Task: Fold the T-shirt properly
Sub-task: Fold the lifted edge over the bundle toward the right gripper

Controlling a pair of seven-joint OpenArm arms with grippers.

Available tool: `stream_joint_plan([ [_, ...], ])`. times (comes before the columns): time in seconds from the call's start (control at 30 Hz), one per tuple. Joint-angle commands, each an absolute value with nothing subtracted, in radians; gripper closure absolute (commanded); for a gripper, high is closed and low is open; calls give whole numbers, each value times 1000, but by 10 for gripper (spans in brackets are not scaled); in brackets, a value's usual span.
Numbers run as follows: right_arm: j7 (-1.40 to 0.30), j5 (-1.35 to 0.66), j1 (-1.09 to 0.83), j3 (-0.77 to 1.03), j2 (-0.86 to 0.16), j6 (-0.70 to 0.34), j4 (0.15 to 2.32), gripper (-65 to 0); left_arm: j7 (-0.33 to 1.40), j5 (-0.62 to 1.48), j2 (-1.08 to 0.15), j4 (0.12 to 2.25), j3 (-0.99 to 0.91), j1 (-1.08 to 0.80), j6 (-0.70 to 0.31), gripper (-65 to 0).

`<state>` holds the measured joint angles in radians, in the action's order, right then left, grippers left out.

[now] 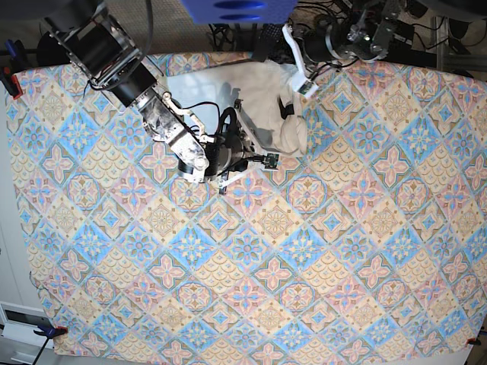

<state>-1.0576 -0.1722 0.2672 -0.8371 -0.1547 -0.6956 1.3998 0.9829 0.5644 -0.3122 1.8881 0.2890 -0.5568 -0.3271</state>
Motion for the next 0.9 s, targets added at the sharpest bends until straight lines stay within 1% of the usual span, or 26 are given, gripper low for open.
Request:
stream_joint_plan([
  [0.0, -1050, -179, 294, -829, -156, -698, 1408, -75, 963, 559, -298, 1886, 309, -547, -337, -6],
  [0.1, -1050, -145, 294, -828, -156, -698, 1408, -75, 960, 521, -269, 1848, 321, -533, -338, -6],
  [0.27, -1050, -45, 289, -806, -170, -698, 1446, -75, 958, 510, -271, 1799, 323, -507, -338, -6],
  [0.43, -1056, -44, 289, -702, -196, -698, 1529, -75, 957, 509, -283, 1796, 302, -506, -338, -6],
  [0.63, -1053, -44, 288, -657, -199, -698, 1526, -75, 957, 507, -288, 1790, 248, -473, -338, -6],
  [0.87, -1052, -41, 285, -604, -199, -698, 1475, -75, 957, 507, -302, 1696, 225, -404, -338, -6],
])
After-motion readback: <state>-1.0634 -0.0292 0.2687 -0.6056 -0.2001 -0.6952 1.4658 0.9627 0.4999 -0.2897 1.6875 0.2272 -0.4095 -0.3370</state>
